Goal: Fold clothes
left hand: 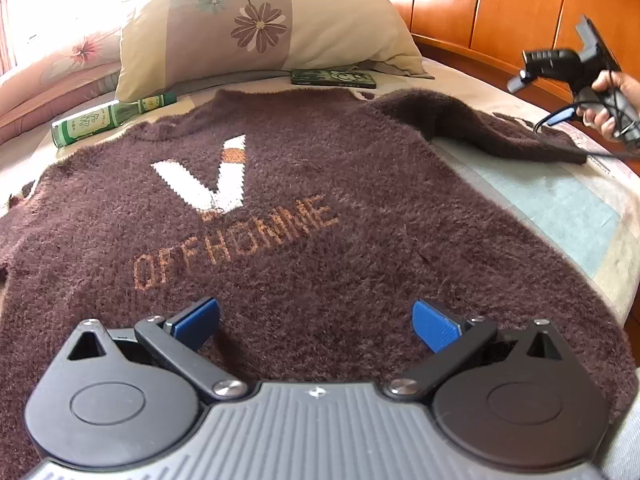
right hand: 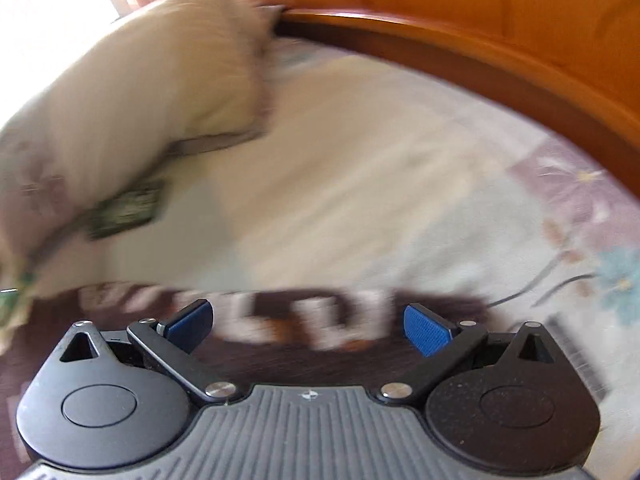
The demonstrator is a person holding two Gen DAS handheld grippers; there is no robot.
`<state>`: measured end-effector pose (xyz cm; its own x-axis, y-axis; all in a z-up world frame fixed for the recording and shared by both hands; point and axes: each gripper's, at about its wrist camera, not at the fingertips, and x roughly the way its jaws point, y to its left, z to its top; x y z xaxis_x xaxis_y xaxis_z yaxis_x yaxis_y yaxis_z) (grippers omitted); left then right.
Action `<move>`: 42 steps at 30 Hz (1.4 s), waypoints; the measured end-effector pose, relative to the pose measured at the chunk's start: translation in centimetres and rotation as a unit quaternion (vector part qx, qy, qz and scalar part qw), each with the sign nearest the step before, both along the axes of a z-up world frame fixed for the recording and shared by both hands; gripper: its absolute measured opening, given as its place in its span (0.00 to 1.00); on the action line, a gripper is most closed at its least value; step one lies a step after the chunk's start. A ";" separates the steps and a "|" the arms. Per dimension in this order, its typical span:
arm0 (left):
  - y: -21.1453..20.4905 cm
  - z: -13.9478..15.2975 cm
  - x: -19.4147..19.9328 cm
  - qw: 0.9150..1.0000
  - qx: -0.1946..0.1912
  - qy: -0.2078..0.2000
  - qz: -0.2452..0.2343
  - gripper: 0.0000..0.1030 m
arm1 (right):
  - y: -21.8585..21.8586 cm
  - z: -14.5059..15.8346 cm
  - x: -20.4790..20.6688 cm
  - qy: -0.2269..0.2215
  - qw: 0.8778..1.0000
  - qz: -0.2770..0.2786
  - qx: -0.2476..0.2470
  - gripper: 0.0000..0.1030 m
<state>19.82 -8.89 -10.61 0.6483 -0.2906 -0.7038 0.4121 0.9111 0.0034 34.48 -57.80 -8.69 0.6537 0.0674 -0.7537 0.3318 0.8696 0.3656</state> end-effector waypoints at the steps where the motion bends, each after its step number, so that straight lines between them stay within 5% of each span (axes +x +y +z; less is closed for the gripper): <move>1: 0.0 0.1 0.1 1.000 -0.001 0.000 -0.002 0.99 | 1.0 0.0 0.4 0.001 1.000 0.020 0.021 1.00; 6: -0.3 1.1 0.3 1.000 -0.001 -0.007 -0.016 0.99 | 6.3 -1.1 2.8 0.020 0.991 0.101 0.085 1.00; 9: -0.5 1.6 0.4 1.000 0.002 -0.019 -0.016 0.99 | 7.3 -3.1 4.4 0.057 0.995 0.065 0.042 1.00; 13: -0.5 1.8 0.5 1.000 -0.001 -0.018 -0.016 0.99 | 4.8 -3.0 5.5 0.031 0.999 0.011 0.041 1.00; 20: -0.3 1.9 -0.4 1.000 -0.007 -0.011 -0.018 0.99 | 4.0 -2.9 7.9 0.028 0.999 0.013 -0.028 1.00; 25: 0.2 2.0 -0.5 1.000 -0.009 -0.020 -0.013 0.99 | 5.7 -0.4 3.7 0.028 0.998 0.050 -0.026 1.00; 33: -0.8 1.4 -0.1 1.000 -0.003 -0.011 -0.017 0.99 | 2.5 -3.1 -2.6 0.005 0.999 0.006 0.035 1.00; 37: -1.4 1.5 -0.6 0.999 0.004 -0.016 -0.028 0.99 | -0.3 -3.4 -0.1 0.040 0.993 -0.059 -0.089 1.00; 42: -1.4 1.5 -0.8 1.000 0.006 -0.012 -0.025 0.99 | -3.3 -2.9 0.8 0.031 0.994 -0.068 -0.076 1.00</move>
<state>19.02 -10.28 -9.13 0.6506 -0.3148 -0.6911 0.4567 0.8893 0.0248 35.30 -61.10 -11.58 0.6013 -0.1359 -0.7874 0.4672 0.8592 0.2085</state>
